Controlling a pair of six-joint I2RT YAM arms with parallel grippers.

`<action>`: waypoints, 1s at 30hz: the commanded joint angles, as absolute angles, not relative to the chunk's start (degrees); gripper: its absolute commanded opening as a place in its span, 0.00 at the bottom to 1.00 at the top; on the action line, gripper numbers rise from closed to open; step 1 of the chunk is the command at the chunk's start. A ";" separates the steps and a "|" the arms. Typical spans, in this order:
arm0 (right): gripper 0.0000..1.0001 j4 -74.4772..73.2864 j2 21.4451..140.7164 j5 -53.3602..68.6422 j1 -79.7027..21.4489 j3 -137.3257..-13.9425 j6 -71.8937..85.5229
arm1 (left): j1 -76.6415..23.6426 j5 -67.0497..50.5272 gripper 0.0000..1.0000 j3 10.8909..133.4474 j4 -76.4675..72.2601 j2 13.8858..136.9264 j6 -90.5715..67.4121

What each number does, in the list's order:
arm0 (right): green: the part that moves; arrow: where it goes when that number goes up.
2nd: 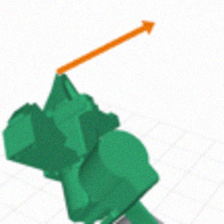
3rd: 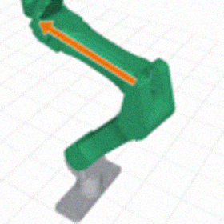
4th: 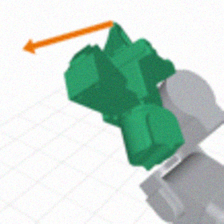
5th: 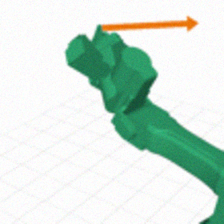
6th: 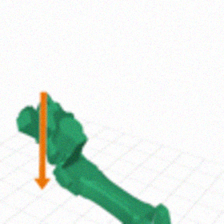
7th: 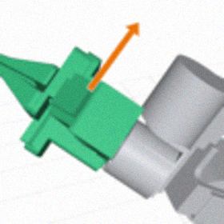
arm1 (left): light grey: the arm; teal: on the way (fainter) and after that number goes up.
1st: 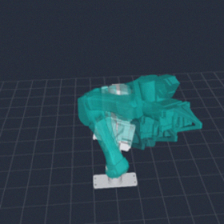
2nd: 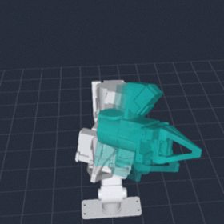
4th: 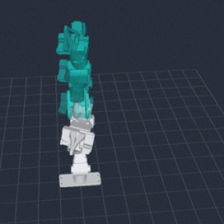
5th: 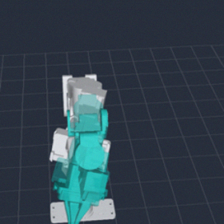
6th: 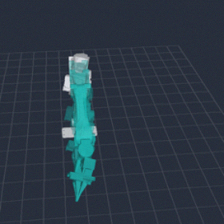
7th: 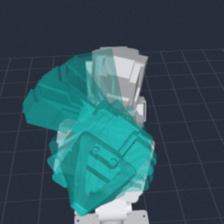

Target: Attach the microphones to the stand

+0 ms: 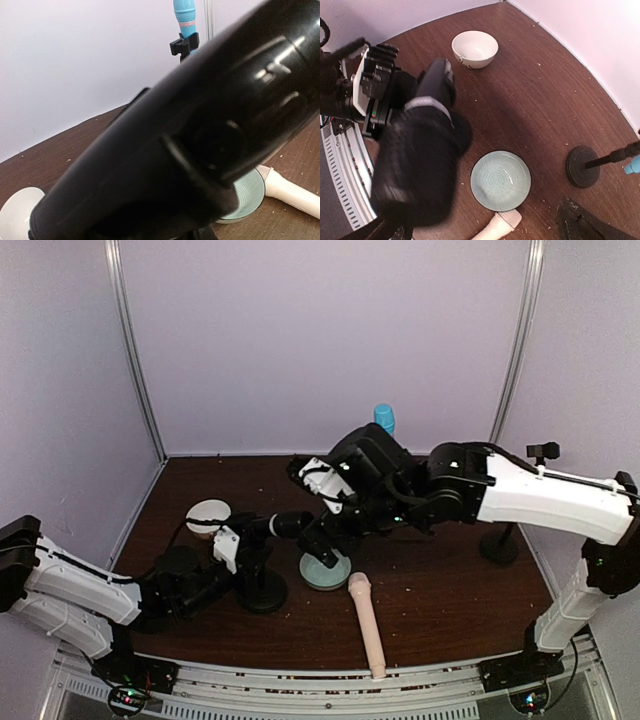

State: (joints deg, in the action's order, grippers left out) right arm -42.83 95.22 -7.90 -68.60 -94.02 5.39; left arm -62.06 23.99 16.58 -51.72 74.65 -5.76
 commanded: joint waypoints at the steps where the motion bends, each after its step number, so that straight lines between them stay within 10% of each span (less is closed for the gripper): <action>1: 1.00 -33.01 83.70 -13.19 -67.48 -80.84 7.38 | -59.42 24.94 0.00 16.61 -54.15 67.35 -2.25; 13: 1.00 -20.11 67.81 -13.02 -67.09 -51.54 14.92 | -43.24 5.32 0.00 33.16 -52.03 76.71 0.06; 30: 0.89 -29.09 51.02 -27.04 -64.28 -40.69 28.01 | -35.64 -10.26 0.00 62.43 -51.58 107.47 -6.25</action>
State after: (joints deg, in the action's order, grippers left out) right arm -27.33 57.04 -21.71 -65.98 -42.59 24.08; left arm -36.27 -6.11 56.99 -45.17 105.30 -5.15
